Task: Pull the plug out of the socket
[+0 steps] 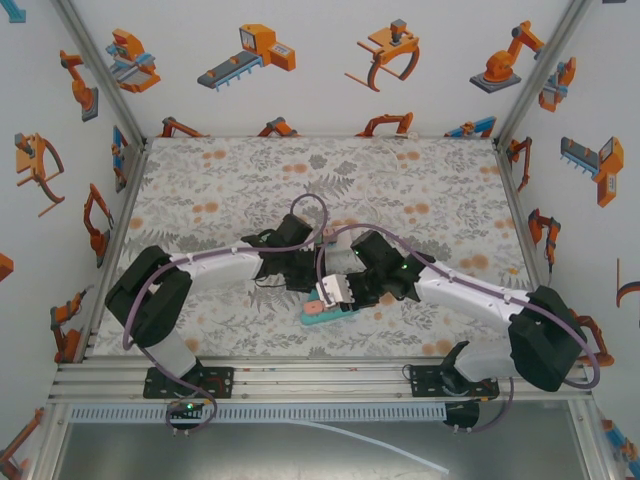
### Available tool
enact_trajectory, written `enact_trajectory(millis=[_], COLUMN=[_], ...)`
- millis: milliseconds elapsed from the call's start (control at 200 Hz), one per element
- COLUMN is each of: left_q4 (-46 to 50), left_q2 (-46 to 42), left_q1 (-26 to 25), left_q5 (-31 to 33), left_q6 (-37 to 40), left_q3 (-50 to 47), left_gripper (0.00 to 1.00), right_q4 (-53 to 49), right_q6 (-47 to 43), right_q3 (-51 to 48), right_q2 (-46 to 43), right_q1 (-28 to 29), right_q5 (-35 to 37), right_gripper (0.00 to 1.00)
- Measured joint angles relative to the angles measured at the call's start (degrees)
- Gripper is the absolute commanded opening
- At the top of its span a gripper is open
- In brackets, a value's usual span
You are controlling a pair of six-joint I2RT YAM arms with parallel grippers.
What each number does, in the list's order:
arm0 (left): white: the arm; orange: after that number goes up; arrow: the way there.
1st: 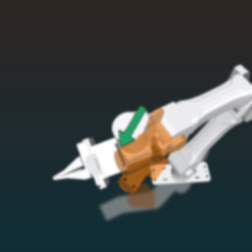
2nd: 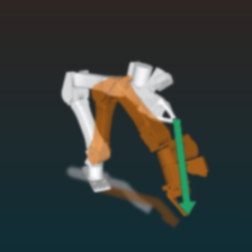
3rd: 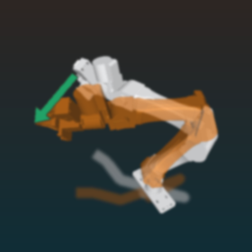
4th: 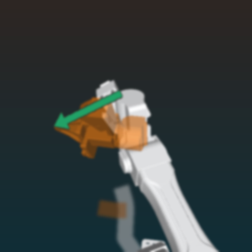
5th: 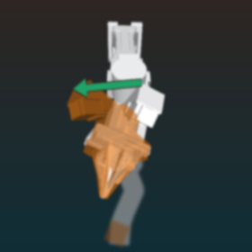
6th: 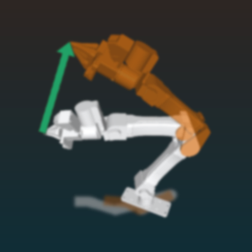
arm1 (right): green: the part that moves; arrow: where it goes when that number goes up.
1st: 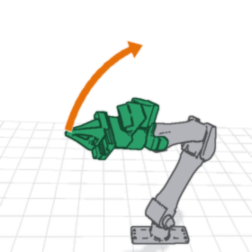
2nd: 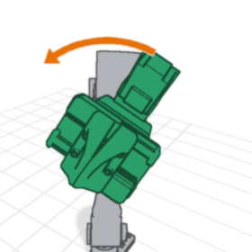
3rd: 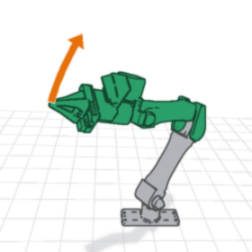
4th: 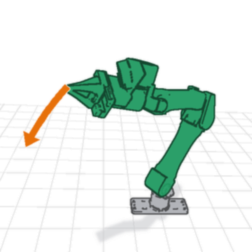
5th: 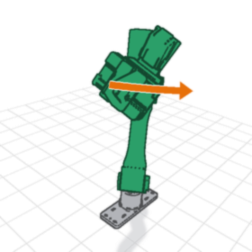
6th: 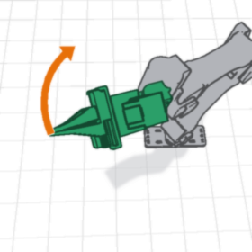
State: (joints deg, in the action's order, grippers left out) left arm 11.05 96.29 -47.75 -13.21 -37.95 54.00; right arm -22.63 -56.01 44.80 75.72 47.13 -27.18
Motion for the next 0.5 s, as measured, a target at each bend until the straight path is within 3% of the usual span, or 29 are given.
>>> enact_trajectory(millis=[496], left_q4=[3.15], left_q2=[1.73], left_q1=[-0.22], left_q5=[-0.52], left_q6=[1.38], left_q3=[2.69], left_gripper=[0.39], right_q4=[4.50], right_q6=[11.17], right_q3=[-2.23], right_q2=[-1.40], right_q1=[-0.79], right_q5=[-1.11], right_gripper=[0.02])
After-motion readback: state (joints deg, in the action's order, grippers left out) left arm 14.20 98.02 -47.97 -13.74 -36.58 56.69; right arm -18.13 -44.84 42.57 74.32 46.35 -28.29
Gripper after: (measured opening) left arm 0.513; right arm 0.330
